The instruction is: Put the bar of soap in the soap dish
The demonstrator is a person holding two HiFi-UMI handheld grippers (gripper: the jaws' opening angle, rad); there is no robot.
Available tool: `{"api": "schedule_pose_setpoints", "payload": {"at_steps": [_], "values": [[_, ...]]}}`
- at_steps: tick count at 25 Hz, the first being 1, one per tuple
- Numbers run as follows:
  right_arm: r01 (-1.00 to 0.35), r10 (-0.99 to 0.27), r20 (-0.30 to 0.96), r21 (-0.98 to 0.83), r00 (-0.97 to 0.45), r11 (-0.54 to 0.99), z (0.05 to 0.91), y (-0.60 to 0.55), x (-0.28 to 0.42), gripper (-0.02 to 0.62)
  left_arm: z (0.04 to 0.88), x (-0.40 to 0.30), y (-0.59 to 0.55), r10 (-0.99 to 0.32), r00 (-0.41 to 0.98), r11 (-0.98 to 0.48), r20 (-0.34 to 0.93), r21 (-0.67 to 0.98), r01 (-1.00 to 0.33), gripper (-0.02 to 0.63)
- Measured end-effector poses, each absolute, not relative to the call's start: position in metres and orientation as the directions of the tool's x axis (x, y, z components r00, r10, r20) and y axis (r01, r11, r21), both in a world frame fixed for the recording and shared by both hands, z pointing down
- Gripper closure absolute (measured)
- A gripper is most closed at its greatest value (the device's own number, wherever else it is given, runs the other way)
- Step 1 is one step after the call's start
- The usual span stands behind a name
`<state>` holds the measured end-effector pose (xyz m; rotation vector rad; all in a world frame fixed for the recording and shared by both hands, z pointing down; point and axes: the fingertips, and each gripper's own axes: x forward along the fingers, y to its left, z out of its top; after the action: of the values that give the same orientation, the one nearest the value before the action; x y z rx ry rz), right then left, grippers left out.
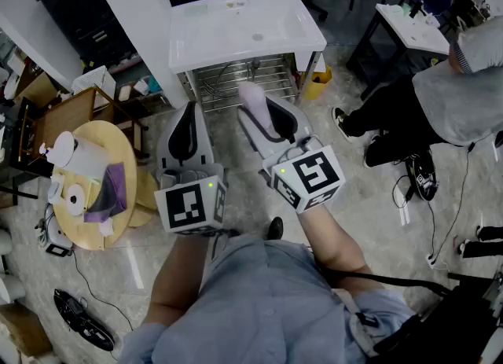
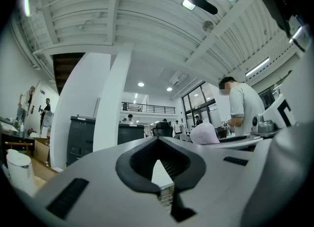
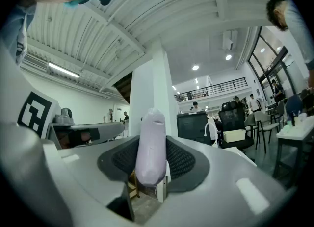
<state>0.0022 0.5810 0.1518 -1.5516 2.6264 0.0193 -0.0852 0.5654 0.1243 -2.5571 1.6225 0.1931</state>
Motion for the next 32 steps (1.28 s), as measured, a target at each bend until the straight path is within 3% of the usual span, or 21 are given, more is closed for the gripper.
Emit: {"api": "schedule_pose_setpoints", "payload": {"at_steps": [32], "values": [[-0.821, -0.82, -0.098, -0.046, -0.564, 0.57, 0.164, 0.553, 0.069, 0.442, 0.149, -0.021, 0.548, -0.921, 0.368, -0.365, -0.132, -0.045, -0.93, 0.6]]}}
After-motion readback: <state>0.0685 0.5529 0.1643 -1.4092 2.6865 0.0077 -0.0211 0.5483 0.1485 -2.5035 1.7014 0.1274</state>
